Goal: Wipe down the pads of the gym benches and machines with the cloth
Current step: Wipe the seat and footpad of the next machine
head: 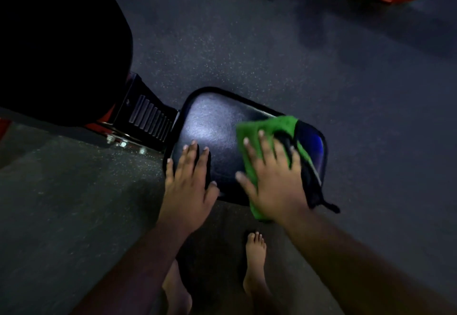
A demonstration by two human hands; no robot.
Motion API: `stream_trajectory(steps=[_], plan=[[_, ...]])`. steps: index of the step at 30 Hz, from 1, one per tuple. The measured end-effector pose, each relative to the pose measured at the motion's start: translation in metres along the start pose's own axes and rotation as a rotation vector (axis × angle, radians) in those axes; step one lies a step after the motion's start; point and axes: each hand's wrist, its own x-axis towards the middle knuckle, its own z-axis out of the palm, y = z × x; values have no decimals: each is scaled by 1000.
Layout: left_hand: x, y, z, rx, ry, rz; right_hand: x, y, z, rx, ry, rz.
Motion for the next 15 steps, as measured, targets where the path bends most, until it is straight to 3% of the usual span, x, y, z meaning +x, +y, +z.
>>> stream_trajectory(steps=[4, 7, 11, 13, 15], plan=[[0, 0, -1, -3, -15, 14, -32, 41, 7, -61, -33, -229], [3, -4, -4, -21, -4, 12, 20, 62, -10, -85, -34, -88], [3, -9, 2, -21, 11, 24, 82, 30, -19, 52, 15, 200], [2, -8, 3, -8, 20, 25, 69, 9, -11, 42, 35, 179], [2, -2, 3, 37, 10, 40, 26, 1, 0, 10, 27, 27]])
